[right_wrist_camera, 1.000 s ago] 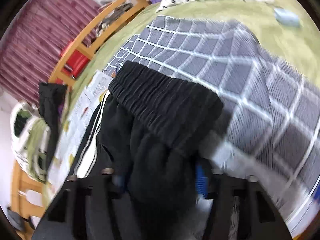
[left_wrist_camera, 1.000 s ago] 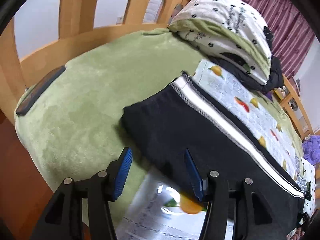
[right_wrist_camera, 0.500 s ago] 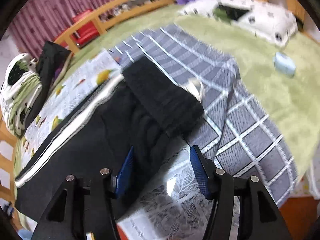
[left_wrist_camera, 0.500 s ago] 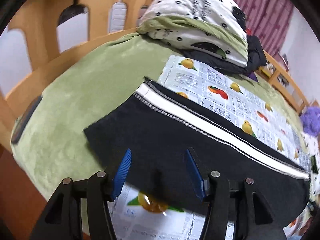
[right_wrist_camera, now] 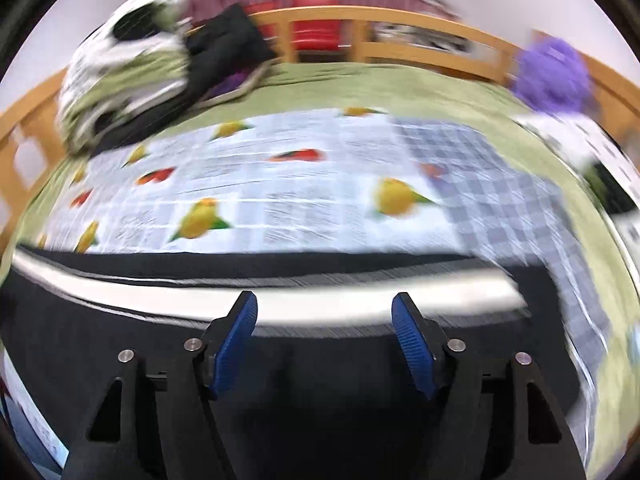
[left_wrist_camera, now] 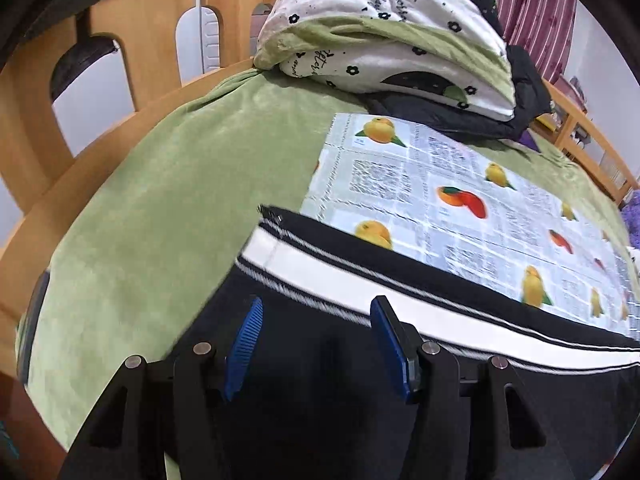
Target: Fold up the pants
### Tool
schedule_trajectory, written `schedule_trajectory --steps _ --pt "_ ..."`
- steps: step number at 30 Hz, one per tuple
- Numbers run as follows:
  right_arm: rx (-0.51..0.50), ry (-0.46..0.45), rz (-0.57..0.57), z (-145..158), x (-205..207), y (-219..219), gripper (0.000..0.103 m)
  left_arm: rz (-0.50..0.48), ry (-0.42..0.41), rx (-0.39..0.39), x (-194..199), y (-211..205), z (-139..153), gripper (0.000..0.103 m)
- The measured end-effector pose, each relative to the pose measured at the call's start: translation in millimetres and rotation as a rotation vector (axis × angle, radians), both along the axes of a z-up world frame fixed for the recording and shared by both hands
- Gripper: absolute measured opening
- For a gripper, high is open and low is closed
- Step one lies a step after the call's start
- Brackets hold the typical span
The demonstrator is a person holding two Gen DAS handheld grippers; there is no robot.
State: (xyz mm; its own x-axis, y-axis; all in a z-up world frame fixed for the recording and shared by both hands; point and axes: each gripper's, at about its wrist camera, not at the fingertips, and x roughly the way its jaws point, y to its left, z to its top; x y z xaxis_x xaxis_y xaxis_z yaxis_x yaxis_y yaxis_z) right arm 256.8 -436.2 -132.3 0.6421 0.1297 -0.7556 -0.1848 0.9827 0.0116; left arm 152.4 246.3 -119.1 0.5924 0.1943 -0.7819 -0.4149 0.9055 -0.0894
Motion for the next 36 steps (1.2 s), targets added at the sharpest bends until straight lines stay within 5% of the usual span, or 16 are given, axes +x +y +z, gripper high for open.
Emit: schedule_trajectory --steps 4,11,13,14,15,17,18,21,24,27,32,36 --pt "-0.015 0.082 0.096 -24.1 42.0 24.9 0.07 0.014 0.025 0.018 22.3 18.7 -15.6 0.054" --pt "-0.206 0.137 0.211 -56.2 64.2 52.9 0.068 0.051 0.051 0.026 55.4 50.3 -40.1 0.054" --pt "-0.211 0.158 0.272 -55.1 63.3 58.7 0.047 0.053 0.047 0.026 60.8 55.6 -46.1 0.054" --pt "-0.224 0.169 0.292 -54.9 62.1 62.2 0.019 0.046 0.05 0.01 63.5 56.8 -49.2 0.053" --pt "-0.244 0.175 0.307 -54.3 60.8 65.3 0.007 0.03 0.053 -0.005 65.8 56.4 -52.1 0.043" --pt "-0.294 0.148 0.327 -50.4 54.5 71.7 0.004 0.018 0.056 0.035 66.8 51.6 -51.7 0.034" --pt "-0.27 0.129 0.321 -43.6 53.2 68.8 0.003 0.011 0.041 0.053 64.1 49.5 -48.1 0.023" --pt "-0.114 0.082 0.278 -24.4 55.6 48.6 0.003 0.002 -0.033 0.053 53.2 51.6 -34.7 0.019" --pt "-0.104 0.1 0.227 -42.2 65.7 49.4 0.003 0.024 -0.013 0.019 60.2 57.9 -46.3 0.019" --pt "-0.124 0.079 0.17 -56.0 70.0 57.2 0.007 0.038 0.024 0.062 68.1 50.8 -54.6 0.024" --pt "-0.08 0.057 0.088 -26.3 64.0 35.8 0.016 0.022 -0.022 0.052 55.3 46.4 -29.1 0.036" --pt "-0.038 -0.063 -0.061 -1.2 37.1 -19.7 0.043 -0.024 -0.088 0.019 55.4 39.5 -21.7 0.043"
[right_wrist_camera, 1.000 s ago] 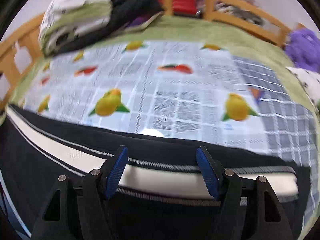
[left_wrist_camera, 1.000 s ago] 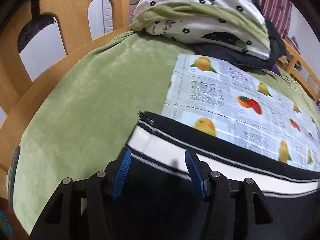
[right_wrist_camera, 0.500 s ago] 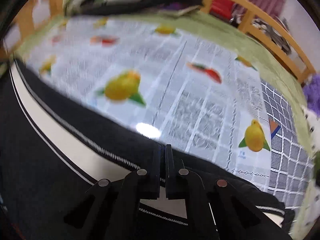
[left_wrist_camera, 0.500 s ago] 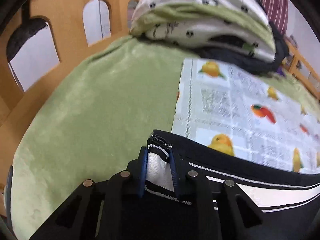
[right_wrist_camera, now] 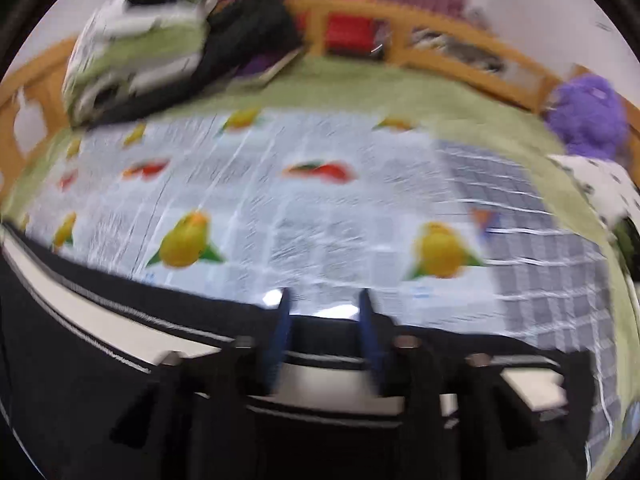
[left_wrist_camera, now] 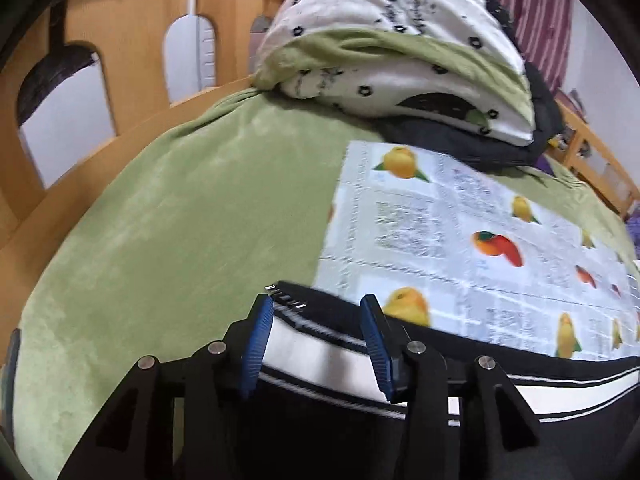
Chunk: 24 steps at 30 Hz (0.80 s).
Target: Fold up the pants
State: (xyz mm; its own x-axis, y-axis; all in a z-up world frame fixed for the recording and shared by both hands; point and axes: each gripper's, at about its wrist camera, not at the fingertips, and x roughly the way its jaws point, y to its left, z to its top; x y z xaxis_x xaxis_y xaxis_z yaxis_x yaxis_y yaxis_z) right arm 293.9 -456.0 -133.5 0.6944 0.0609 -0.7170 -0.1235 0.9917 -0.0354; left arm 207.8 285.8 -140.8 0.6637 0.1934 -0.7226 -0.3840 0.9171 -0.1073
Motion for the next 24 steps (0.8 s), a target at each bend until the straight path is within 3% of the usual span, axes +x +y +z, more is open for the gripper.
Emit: schedule_trajectory --steps 2,4,6,10,13,15,17,21,24 --pt "-0.022 0.055 -0.098 -9.8 8.8 -26.9 0.042 -0.024 0.021 -0.012 12.1 -3.6 -9.9 0.043" --pt "-0.045 0.164 -0.181 -38.1 25.6 -49.5 0.029 -0.026 0.061 0.007 24.3 -7.3 -25.6 0.043" --pt "-0.007 0.138 -0.177 -46.2 29.7 -57.2 0.026 -0.033 0.078 0.035 31.5 -10.8 -35.1 0.043" --pt "0.002 0.147 -0.265 -39.1 43.2 -53.4 0.026 -0.018 0.112 0.084 32.0 -20.0 -21.5 0.043" --pt "0.04 0.109 -0.308 -22.4 28.8 -43.5 0.028 -0.018 0.098 0.01 5.3 -14.9 -1.8 0.043" --pt "0.108 0.082 -0.289 -8.5 9.3 -32.4 0.044 -0.011 0.084 -0.042 -22.1 -11.1 7.8 0.046" --pt "0.143 0.035 -0.284 3.6 -12.5 -17.8 0.05 -0.004 0.063 -0.1 -59.7 -11.0 12.3 0.052" --pt "0.19 0.043 -0.266 19.5 -49.3 13.2 0.052 0.015 0.074 -0.149 -124.6 -12.2 1.7 0.052" --pt "0.238 0.083 -0.231 26.0 -67.9 31.3 0.052 0.041 0.085 -0.264 -159.0 -1.4 -18.6 0.052"
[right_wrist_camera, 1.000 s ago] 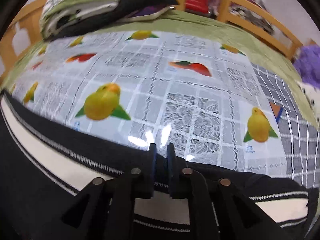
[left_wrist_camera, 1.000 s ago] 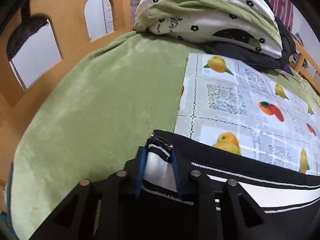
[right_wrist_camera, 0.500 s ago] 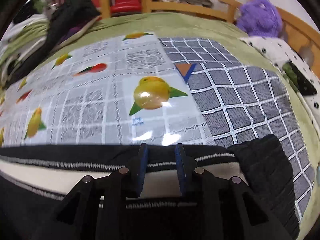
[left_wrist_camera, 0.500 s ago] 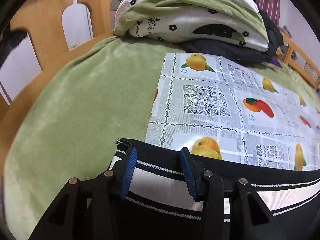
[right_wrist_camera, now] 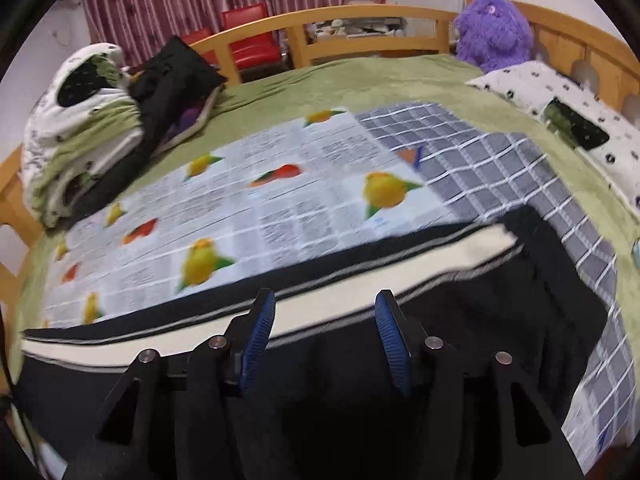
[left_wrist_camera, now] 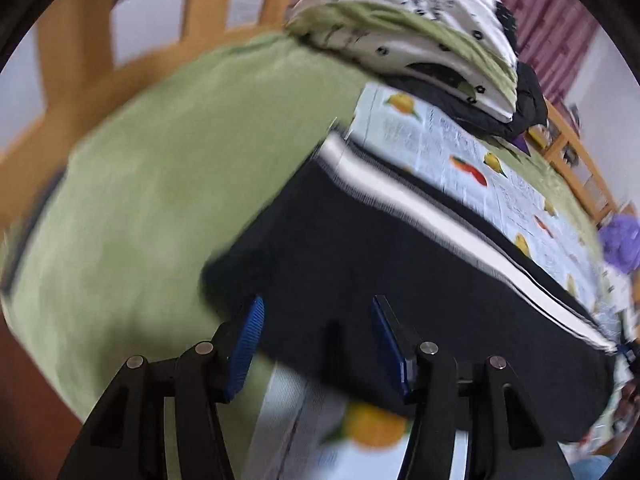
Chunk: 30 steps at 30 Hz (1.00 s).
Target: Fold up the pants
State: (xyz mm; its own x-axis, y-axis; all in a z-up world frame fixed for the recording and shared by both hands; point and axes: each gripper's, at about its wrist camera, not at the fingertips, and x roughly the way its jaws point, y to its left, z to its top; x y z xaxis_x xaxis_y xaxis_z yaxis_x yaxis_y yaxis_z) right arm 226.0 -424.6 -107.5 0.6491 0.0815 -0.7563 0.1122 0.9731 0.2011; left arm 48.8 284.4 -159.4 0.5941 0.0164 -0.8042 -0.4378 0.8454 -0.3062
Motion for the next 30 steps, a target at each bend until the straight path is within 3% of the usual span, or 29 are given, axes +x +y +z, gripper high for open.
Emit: schedule_trajectory --steps 2,6,9,13,18,20,23,30 --pt "0.025 0.027 0.023 3.6 -11.4 11.1 0.052 0.029 -0.018 -0.07 -13.0 9.3 -11.9 0.05" --pt "0.033 0.02 0.053 19.5 -43.3 35.6 0.052 0.114 -0.019 -0.083 -16.2 23.6 -30.0 0.049" --pt "0.009 0.013 0.064 38.6 -62.4 47.9 0.052 0.157 -0.076 -0.157 -13.8 39.3 -42.1 0.047" --pt "-0.028 0.004 0.063 64.6 -75.9 60.0 0.052 0.172 -0.121 -0.159 1.3 46.3 -47.5 0.044" --pt "0.019 -0.015 0.091 81.8 -89.4 77.0 0.052 0.178 -0.134 -0.184 6.6 48.8 -43.8 0.024" --pt "0.023 -0.021 0.104 77.4 -92.6 85.0 0.052 0.168 -0.159 -0.154 6.4 42.7 -26.7 0.02" --pt "0.036 -0.026 0.123 62.0 -95.2 90.7 0.052 0.085 -0.185 -0.006 17.7 13.8 17.1 0.017" --pt "0.045 -0.047 0.127 1.9 -100.0 72.7 0.052 -0.15 -0.259 0.2 40.4 -108.7 121.6 0.014"
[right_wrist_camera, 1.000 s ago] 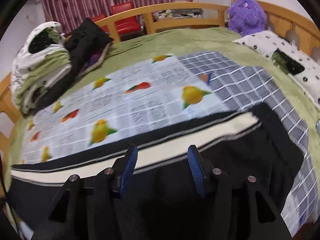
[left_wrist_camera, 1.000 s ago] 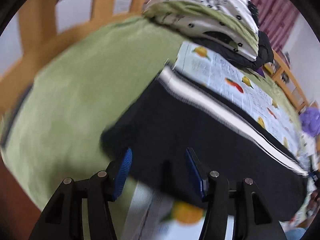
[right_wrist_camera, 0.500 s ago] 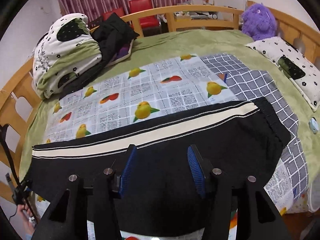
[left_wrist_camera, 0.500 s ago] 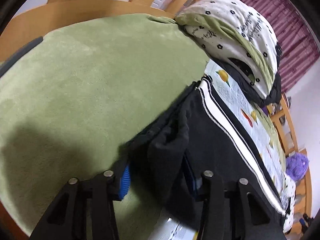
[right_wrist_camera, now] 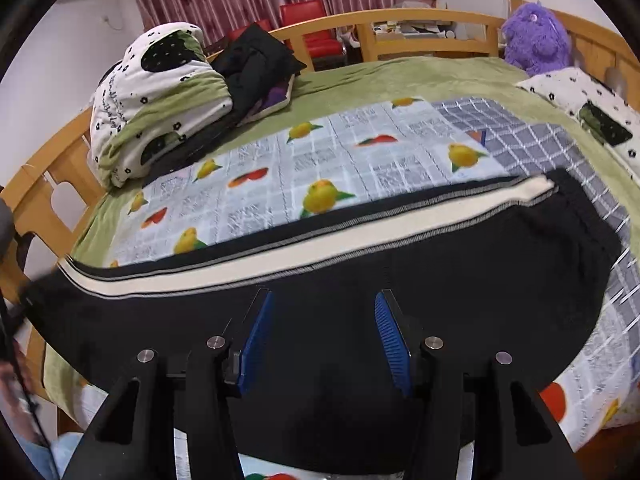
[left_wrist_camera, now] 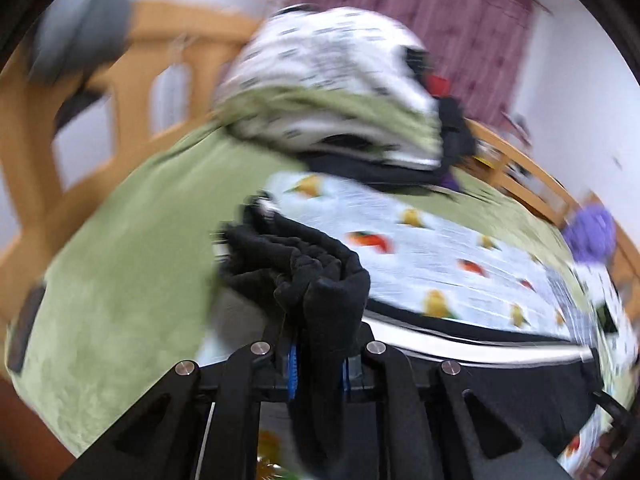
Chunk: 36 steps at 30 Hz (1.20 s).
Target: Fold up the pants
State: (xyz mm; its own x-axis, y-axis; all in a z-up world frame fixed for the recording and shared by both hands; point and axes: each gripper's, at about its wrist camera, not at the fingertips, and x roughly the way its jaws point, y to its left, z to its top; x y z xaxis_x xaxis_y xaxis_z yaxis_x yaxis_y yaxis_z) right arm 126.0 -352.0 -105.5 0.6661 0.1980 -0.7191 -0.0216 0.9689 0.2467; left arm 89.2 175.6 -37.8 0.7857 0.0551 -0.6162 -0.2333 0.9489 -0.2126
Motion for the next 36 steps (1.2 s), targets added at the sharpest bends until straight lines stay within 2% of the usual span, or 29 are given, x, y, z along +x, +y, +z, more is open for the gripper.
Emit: schedule_trajectory --steps 3,4,7,9,12,14,17,18,20,22,23,25,26,27,30,32,34,36 --pt "0.0 0.05 -0.03 -20.4 6.4 -18.4 0.052 -0.089 -0.026 0.104 3.8 -78.4 24.1 0.014" --pt "0.005 0.064 -0.045 -22.0 7.7 -25.3 0.052 -0.123 -0.029 0.119 5.4 -103.9 26.7 0.014" --pt "0.002 0.029 -0.089 -15.1 0.1 -47.7 0.052 -0.199 -0.017 0.126 12.4 -167.1 22.2 0.013" --pt "-0.019 -0.009 -0.125 -7.3 -8.1 -57.9 0.052 -0.252 0.003 0.09 14.8 -204.7 8.8 0.013" --pt "-0.016 -0.065 -0.154 4.3 -20.2 -70.2 0.052 -0.344 0.071 0.022 19.9 -252.9 -27.5 0.013" --pt "0.0 -0.064 -0.154 4.6 -24.5 -76.7 0.052 -0.39 0.113 0.015 19.7 -273.2 -50.6 0.013" --pt "0.018 -0.034 -0.144 0.4 -27.5 -79.0 0.052 -0.441 0.224 0.023 18.4 -292.3 -83.7 0.014" --pt "0.018 -0.032 -0.135 -0.1 -27.8 -78.0 0.052 -0.452 0.269 0.022 17.7 -293.4 -91.9 0.015" --pt "0.001 -0.037 -0.129 0.3 -29.4 -73.6 0.052 -0.459 0.29 0.007 12.5 -289.6 -96.4 0.019" --pt "-0.008 -0.039 -0.118 0.2 -28.6 -65.8 0.052 -0.47 0.267 -0.025 3.1 -278.0 -89.3 0.035" --pt "-0.001 -0.038 -0.107 0.3 -28.0 -61.4 0.052 -0.469 0.248 -0.047 -1.3 -267.3 -82.3 0.04" --pt "0.02 -0.031 -0.069 -0.7 -23.7 -48.2 0.052 -0.453 0.189 -0.085 -8.7 -244.0 -67.6 0.068" --pt "0.025 -0.027 -0.052 -1.5 -21.5 -42.1 0.052 -0.441 0.154 -0.093 -9.7 -239.0 -63.4 0.071" --pt "0.027 -0.022 -0.028 -2.8 -18.1 -32.3 0.052 -0.415 0.105 -0.09 -13.9 -224.5 -56.7 0.072" --pt "0.033 -0.01 0.053 -7.4 -8.4 0.3 0.052 -0.33 0.062 -0.06 -11.5 -192.5 -47.7 0.072" --pt "0.041 0.0 0.104 -12.0 -3.4 19.3 0.052 -0.248 0.057 -0.044 -8.3 -167.2 -47.7 0.072" --pt "0.055 0.026 0.171 -20.5 2.1 41.6 0.052 -0.156 0.073 0.003 -2.3 -146.2 -50.2 0.072" --pt "0.051 0.061 0.234 -32.6 5.1 64.0 0.052 -0.116 0.08 0.014 -1.6 -129.2 -52.7 0.072"
